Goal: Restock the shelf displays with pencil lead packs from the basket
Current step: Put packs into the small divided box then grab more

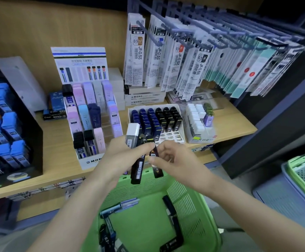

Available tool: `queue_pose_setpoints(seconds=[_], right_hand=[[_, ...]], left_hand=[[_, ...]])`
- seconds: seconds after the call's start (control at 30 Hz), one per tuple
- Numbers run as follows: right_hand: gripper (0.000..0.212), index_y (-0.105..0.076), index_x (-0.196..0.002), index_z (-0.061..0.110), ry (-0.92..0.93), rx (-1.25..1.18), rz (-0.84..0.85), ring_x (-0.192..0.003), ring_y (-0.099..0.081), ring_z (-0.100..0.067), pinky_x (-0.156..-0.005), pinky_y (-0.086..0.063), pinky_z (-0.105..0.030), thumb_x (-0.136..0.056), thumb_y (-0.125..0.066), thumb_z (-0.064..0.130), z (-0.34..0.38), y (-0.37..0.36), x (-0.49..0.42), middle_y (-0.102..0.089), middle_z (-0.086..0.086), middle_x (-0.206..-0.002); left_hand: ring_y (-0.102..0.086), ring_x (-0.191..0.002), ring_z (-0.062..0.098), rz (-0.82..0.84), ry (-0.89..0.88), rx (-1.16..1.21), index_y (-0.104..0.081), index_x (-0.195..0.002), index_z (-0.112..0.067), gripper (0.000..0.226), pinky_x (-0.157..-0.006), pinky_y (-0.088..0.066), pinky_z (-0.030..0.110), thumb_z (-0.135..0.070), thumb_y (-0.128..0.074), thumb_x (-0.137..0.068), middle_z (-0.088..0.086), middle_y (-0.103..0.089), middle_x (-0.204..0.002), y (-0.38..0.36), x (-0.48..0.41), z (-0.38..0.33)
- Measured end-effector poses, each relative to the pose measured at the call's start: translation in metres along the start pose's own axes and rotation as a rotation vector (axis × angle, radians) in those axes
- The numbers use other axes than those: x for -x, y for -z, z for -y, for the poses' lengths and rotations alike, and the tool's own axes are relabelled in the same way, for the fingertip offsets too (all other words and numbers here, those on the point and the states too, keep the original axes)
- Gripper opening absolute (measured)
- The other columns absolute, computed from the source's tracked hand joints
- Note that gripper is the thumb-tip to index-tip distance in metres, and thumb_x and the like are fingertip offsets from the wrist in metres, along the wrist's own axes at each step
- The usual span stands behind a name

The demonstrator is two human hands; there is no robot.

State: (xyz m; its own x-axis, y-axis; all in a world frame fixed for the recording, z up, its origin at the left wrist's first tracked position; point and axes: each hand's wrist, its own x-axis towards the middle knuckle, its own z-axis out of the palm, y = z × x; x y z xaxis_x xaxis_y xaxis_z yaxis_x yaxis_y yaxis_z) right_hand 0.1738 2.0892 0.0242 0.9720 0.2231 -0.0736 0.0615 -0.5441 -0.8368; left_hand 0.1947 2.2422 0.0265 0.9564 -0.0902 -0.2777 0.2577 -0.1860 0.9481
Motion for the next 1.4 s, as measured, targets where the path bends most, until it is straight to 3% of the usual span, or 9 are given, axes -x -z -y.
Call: queue_pose_setpoints(seconds=[0.13, 0.3, 0.43, 0.5, 0.63, 0.93, 1.07, 1.2, 1.4], right_hand=[[0.012, -0.056, -0.085, 0.018, -0.045, -0.015, -0.054, -0.069, -0.060, -0.007, -0.069, -0.050, -0.023, -0.085, -0.067, 0.022, -0.009, 0.021, -0.013, -0.063, 0.004, -0.079], [0.040, -0.044, -0.105, 0.016, -0.080, -0.149, -0.342, -0.066, -0.066, -0.011, -0.066, -0.056, -0.023, -0.078, -0.073, 0.005, -0.019, 0.042, -0.039, -0.062, -0.001, -0.077], [0.012, -0.048, -0.101, 0.020, -0.053, -0.113, -0.428, -0.078, -0.067, -0.017, -0.079, -0.057, -0.034, -0.095, -0.053, 0.012, -0.034, 0.040, -0.066, -0.066, -0.011, -0.091], [0.008, -0.054, -0.103, 0.018, -0.034, 0.039, -0.431, -0.084, -0.066, -0.022, -0.082, -0.053, -0.039, -0.097, -0.048, 0.015, -0.043, 0.036, -0.074, -0.067, -0.007, -0.092], [0.012, -0.065, -0.102, 0.016, 0.002, 0.106, -0.450, -0.078, -0.059, -0.004, -0.075, -0.047, -0.021, -0.093, -0.056, 0.015, -0.056, 0.030, -0.080, -0.060, 0.013, -0.080], [0.014, -0.064, -0.103, 0.013, 0.062, 0.252, -0.374, -0.080, -0.060, -0.013, -0.073, -0.047, -0.022, -0.090, -0.061, 0.016, -0.062, 0.040, -0.085, -0.065, 0.000, -0.087], [0.012, -0.066, -0.101, 0.013, 0.121, 0.400, -0.257, -0.063, -0.053, -0.006, -0.062, -0.041, -0.021, -0.090, -0.061, 0.013, -0.059, 0.048, -0.089, -0.059, 0.006, -0.074], [0.016, -0.067, -0.105, 0.010, 0.180, 0.483, -0.165, -0.079, -0.052, -0.012, -0.080, -0.046, -0.031, -0.091, -0.059, 0.012, -0.058, 0.047, -0.092, -0.053, 0.007, -0.093], [0.019, -0.055, -0.108, 0.012, 0.137, 0.466, -0.273, -0.089, -0.056, -0.016, -0.084, -0.049, -0.038, -0.090, -0.061, 0.014, -0.057, 0.040, -0.089, -0.054, 0.004, -0.097]], left_hand=[[-0.039, -0.034, -0.001, -0.022, 0.017, 0.012, -0.057, -0.076, -0.013, 0.026, -0.039, -0.029, 0.015, -0.035, -0.071, -0.081, -0.018, -0.044, -0.041, 0.000, -0.001, 0.000], [-0.039, -0.047, 0.007, -0.060, 0.059, 0.020, -0.052, -0.075, -0.015, 0.029, -0.046, -0.031, 0.023, -0.037, -0.070, -0.081, -0.004, -0.051, -0.062, -0.001, -0.003, -0.003], [-0.039, -0.050, 0.009, -0.073, 0.065, 0.014, -0.052, -0.074, -0.016, 0.028, -0.048, -0.031, 0.022, -0.036, -0.070, -0.080, -0.002, -0.052, -0.066, -0.002, -0.006, -0.003], [-0.039, -0.048, 0.007, -0.073, 0.066, 0.012, -0.053, -0.075, -0.017, 0.026, -0.047, -0.031, 0.021, -0.036, -0.070, -0.081, -0.002, -0.054, -0.067, -0.002, -0.008, -0.003], [-0.039, -0.042, 0.003, -0.072, 0.071, 0.014, -0.055, -0.082, -0.014, 0.027, -0.045, -0.031, 0.021, -0.036, -0.070, -0.081, -0.004, -0.050, -0.063, -0.001, -0.010, -0.002], [-0.037, -0.041, 0.002, -0.078, 0.068, 0.053, -0.051, -0.066, -0.026, 0.026, -0.044, -0.029, 0.019, -0.034, -0.070, -0.083, -0.021, -0.044, -0.037, 0.000, -0.014, -0.002], [-0.038, -0.040, 0.001, -0.089, 0.074, 0.060, -0.053, -0.070, -0.024, 0.024, -0.045, -0.030, 0.020, -0.035, -0.071, -0.081, -0.015, -0.051, -0.051, -0.001, -0.014, -0.002], [-0.040, -0.034, -0.003, -0.075, 0.063, 0.053, -0.053, -0.071, -0.026, 0.022, -0.041, -0.031, 0.016, -0.034, -0.070, -0.082, -0.022, -0.050, -0.044, -0.001, -0.014, -0.002], [-0.040, -0.042, 0.001, -0.077, 0.059, 0.069, -0.053, -0.070, -0.027, 0.022, -0.043, -0.031, 0.018, -0.034, -0.070, -0.082, -0.021, -0.049, -0.042, -0.001, -0.014, -0.001]])
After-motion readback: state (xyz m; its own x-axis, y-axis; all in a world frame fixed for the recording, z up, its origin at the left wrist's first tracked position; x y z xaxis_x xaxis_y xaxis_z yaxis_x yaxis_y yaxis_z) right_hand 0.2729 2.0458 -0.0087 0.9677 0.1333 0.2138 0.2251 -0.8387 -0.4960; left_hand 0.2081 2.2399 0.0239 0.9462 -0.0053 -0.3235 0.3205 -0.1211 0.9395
